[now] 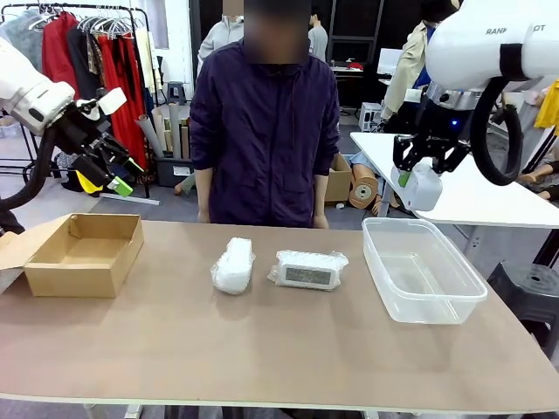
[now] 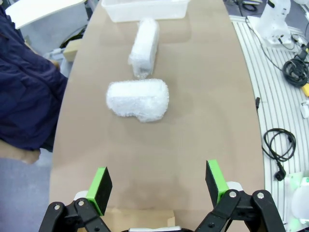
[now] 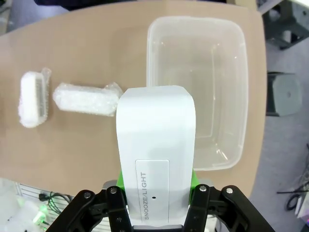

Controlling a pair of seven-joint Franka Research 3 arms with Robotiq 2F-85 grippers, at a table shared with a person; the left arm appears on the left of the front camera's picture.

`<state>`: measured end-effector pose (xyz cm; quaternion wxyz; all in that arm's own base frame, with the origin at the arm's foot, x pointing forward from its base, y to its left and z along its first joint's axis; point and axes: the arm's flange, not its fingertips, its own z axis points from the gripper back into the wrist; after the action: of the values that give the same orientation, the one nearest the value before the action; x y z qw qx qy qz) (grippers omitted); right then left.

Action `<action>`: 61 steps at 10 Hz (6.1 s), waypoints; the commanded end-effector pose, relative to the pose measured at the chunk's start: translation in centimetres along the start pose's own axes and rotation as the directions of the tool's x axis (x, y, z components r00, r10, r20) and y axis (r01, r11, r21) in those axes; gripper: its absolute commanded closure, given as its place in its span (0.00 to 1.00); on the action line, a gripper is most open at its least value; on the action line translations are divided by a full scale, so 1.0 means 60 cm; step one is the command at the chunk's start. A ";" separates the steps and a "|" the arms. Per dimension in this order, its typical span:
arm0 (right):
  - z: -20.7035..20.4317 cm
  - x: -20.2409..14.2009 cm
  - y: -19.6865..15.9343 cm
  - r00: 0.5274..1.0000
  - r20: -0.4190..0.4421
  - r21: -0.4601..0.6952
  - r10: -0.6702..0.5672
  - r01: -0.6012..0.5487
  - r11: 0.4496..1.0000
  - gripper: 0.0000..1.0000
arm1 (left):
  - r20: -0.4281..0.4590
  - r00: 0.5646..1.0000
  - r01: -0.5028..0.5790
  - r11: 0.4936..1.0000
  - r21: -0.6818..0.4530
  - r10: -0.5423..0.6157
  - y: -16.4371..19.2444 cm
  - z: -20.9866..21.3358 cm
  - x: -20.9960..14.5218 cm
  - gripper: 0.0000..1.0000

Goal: Separate and place wrapped and unwrapped clocks.
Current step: If the picked Digital clock is wrapped, place it in the Package Box ; if not, place it in the Organizing box.

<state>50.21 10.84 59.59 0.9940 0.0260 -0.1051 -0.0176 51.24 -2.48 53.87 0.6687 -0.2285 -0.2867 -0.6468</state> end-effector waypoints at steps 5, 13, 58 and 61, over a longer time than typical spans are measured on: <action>0.000 -0.004 0.002 1.000 -0.007 -0.025 0.017 -0.017 1.000 1.00 | 0.005 1.000 0.012 1.000 -0.004 -0.012 -0.001 0.003 -0.001 0.00; -0.097 0.071 -0.093 0.994 -0.107 -0.042 0.023 -0.027 0.999 1.00 | 0.005 1.000 0.012 1.000 -0.004 -0.012 -0.001 0.003 -0.001 0.00; -0.434 0.074 -0.146 0.983 -0.180 -0.074 0.024 -0.038 0.997 0.00 | 0.005 1.000 0.012 1.000 -0.004 -0.012 -0.001 0.003 -0.001 0.00; -0.402 0.067 -0.142 0.985 -0.167 -0.062 0.052 -0.063 0.996 0.00 | 0.005 1.000 0.012 1.000 -0.004 -0.012 -0.001 0.003 -0.001 0.00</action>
<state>60.08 3.42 35.90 0.9998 -0.0125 -0.0179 0.0008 51.24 -2.48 53.89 0.6686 -0.2284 -0.2868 -0.6469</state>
